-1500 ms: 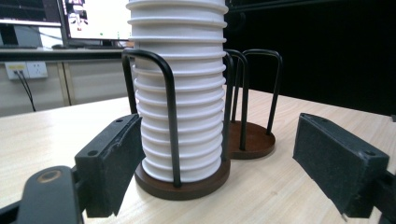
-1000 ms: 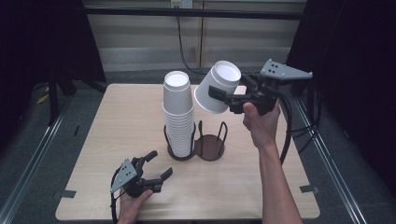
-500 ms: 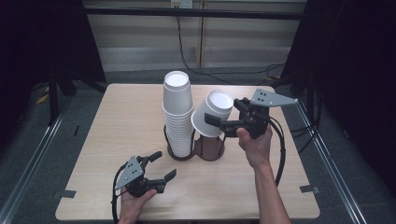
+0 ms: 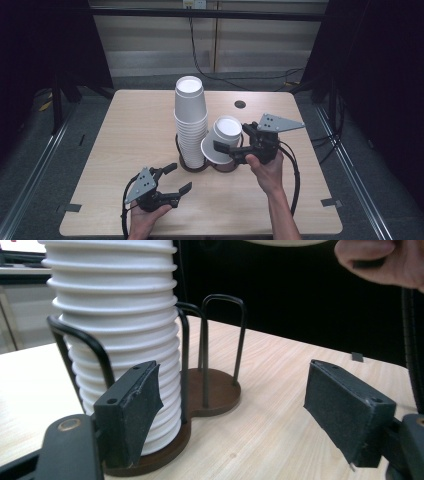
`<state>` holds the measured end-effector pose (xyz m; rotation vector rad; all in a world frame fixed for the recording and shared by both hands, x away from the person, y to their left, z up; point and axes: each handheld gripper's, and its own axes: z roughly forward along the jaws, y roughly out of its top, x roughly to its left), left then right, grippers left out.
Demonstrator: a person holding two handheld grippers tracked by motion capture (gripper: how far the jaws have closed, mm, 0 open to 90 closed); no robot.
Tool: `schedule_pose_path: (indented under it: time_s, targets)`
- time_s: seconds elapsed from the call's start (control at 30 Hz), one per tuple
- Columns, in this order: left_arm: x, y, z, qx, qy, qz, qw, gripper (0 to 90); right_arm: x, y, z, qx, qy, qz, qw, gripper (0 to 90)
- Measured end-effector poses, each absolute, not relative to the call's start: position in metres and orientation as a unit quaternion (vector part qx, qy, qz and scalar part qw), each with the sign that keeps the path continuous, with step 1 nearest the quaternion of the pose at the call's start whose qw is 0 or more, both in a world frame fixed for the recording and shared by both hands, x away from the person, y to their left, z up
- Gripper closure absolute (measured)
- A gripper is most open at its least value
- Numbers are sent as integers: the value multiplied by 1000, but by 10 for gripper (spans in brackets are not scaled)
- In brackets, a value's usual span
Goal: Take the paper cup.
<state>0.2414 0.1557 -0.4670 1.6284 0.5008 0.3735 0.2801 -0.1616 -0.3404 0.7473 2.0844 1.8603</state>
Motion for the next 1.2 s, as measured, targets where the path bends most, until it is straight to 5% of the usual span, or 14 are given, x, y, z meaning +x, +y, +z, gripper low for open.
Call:
schedule_pose_path:
  time_s: [1.2]
  targets:
    - [239, 141, -460, 728, 165, 113, 656, 154, 259, -127, -408, 253, 731, 631, 55, 210]
